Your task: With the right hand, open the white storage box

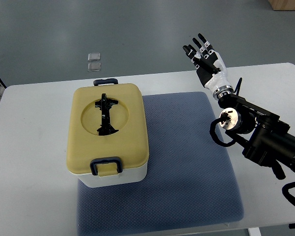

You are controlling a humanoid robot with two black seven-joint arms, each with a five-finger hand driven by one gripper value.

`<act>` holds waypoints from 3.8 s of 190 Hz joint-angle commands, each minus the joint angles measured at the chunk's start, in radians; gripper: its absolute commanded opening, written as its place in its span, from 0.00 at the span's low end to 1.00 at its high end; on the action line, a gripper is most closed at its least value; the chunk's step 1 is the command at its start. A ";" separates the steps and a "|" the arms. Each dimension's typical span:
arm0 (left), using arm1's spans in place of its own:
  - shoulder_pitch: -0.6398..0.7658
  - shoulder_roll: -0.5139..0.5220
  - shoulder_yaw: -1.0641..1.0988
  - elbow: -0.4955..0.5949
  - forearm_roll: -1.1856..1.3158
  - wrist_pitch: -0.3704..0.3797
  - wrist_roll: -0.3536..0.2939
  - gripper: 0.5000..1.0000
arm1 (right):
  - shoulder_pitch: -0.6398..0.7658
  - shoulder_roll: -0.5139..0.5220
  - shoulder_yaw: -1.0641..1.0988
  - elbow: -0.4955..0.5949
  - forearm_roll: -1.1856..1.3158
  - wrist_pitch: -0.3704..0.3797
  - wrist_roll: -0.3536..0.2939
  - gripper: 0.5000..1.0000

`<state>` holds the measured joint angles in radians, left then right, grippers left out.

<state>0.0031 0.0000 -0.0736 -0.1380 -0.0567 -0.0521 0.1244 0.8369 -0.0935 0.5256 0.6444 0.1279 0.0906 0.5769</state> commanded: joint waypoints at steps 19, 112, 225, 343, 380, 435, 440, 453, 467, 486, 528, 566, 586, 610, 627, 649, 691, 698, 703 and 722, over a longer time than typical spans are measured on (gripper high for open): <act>0.000 0.000 0.000 0.000 0.000 0.000 0.000 1.00 | 0.001 -0.006 -0.006 0.000 -0.002 0.001 -0.002 0.86; 0.000 0.000 0.000 0.000 0.000 0.000 0.000 1.00 | 0.094 -0.031 -0.013 0.001 -0.218 0.001 -0.002 0.86; 0.000 0.000 0.000 0.000 0.000 0.000 0.000 1.00 | 0.544 -0.207 -0.475 0.155 -1.010 0.172 0.000 0.86; 0.000 0.000 0.000 0.000 0.000 0.000 0.000 1.00 | 0.766 -0.115 -0.483 0.343 -1.565 0.321 0.034 0.75; 0.000 0.000 0.000 0.000 0.000 0.000 0.000 1.00 | 0.763 -0.103 -0.483 0.380 -1.630 0.322 0.034 0.75; 0.000 0.000 0.000 0.000 0.000 0.000 0.000 1.00 | 0.749 -0.086 -0.484 0.382 -1.720 0.316 0.034 0.68; 0.000 0.000 0.000 0.000 0.000 0.000 0.000 1.00 | 0.748 -0.086 -0.484 0.382 -1.725 0.316 0.034 0.67; 0.000 0.000 0.000 0.000 0.000 0.000 0.000 1.00 | 0.743 -0.087 -0.484 0.382 -1.729 0.316 0.034 0.63; 0.000 0.000 0.000 0.000 0.000 0.000 0.000 1.00 | 0.737 -0.086 -0.484 0.382 -1.734 0.310 0.034 0.59; 0.000 0.000 0.000 0.000 0.000 0.000 0.000 1.00 | 0.732 -0.084 -0.486 0.382 -1.734 0.310 0.034 0.53; 0.000 0.000 0.000 0.000 0.000 0.000 0.000 1.00 | 0.720 -0.083 -0.486 0.382 -1.742 0.307 0.034 0.40; 0.000 0.000 0.000 0.000 0.000 0.000 0.000 1.00 | 0.720 -0.081 -0.484 0.382 -1.742 0.301 0.034 0.20; 0.000 0.000 0.000 0.000 0.000 0.000 0.000 1.00 | 0.722 -0.080 -0.484 0.382 -1.740 0.301 0.034 0.13; 0.000 0.000 0.000 0.000 0.000 0.000 0.000 1.00 | 0.723 -0.080 -0.484 0.382 -1.739 0.301 0.034 0.01; 0.000 0.000 0.000 0.000 0.000 0.000 0.000 1.00 | 0.725 -0.074 -0.483 0.382 -1.740 0.301 0.034 0.00; 0.000 0.000 0.000 0.000 0.000 0.000 0.000 1.00 | 0.726 -0.074 -0.478 0.382 -1.739 0.299 0.034 0.00; 0.000 0.000 0.000 0.000 0.000 0.000 0.000 1.00 | 0.734 -0.084 -0.464 0.380 -1.726 0.294 0.034 0.00; 0.000 0.000 0.000 0.000 0.000 0.000 0.000 1.00 | 0.737 -0.086 -0.453 0.380 -1.725 0.294 0.034 0.00; 0.000 0.000 0.000 0.000 0.000 0.000 0.000 1.00 | 0.742 -0.089 -0.440 0.380 -1.723 0.296 0.034 0.00; 0.000 0.000 0.000 0.000 0.000 0.000 0.000 1.00 | 0.748 -0.107 -0.403 0.377 -1.720 0.298 0.034 0.00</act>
<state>0.0031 0.0000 -0.0736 -0.1381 -0.0568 -0.0522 0.1240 1.5784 -0.1833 0.0854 1.0247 -1.5953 0.3858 0.6108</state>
